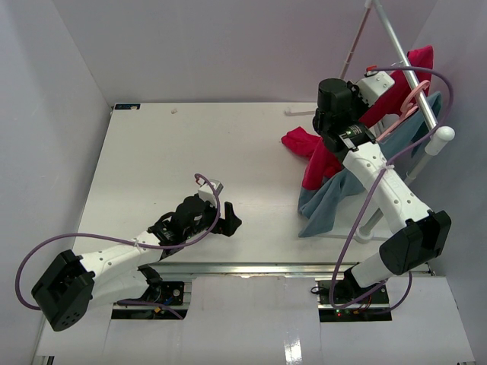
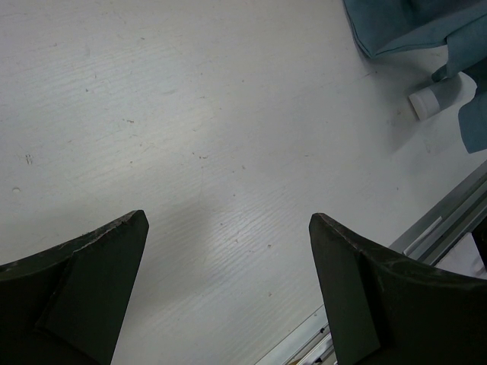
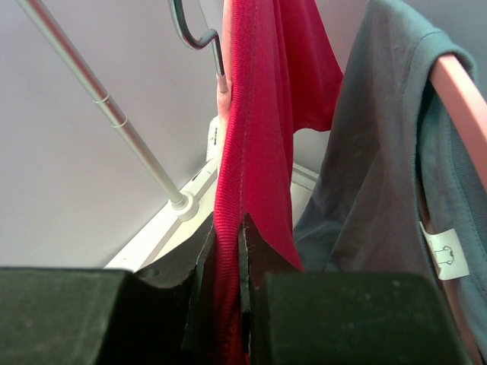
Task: Place the t-shirt on the hanger
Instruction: Place the hanger at the clothesline.
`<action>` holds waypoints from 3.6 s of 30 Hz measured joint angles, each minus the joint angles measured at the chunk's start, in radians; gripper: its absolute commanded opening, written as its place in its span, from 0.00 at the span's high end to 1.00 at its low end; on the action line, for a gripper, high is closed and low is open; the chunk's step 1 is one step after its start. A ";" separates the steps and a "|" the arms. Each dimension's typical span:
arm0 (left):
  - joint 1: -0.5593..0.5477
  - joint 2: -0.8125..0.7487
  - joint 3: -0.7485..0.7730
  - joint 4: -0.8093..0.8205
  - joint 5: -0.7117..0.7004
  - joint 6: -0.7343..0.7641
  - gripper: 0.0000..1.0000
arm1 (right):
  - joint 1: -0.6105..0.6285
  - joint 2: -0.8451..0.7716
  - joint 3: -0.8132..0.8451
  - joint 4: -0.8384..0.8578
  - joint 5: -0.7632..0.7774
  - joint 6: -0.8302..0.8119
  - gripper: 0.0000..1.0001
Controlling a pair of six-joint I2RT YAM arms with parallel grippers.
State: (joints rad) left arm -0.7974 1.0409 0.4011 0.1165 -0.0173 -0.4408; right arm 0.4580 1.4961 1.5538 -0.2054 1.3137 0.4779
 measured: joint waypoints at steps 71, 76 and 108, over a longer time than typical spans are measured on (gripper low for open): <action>-0.024 0.057 0.000 0.051 0.111 -0.004 0.02 | -0.058 0.083 0.150 0.044 -0.034 0.155 0.92; -0.025 0.053 0.000 0.051 0.111 -0.004 0.02 | -0.058 0.083 0.129 0.039 -0.035 0.178 0.92; -0.027 0.015 0.000 0.051 0.103 0.000 0.02 | -0.025 0.011 0.116 0.016 -0.127 0.066 0.14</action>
State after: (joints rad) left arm -0.8242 1.0559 0.4011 0.1673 0.0858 -0.4405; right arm 0.4332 1.5075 1.6699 -0.1897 1.1862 0.5443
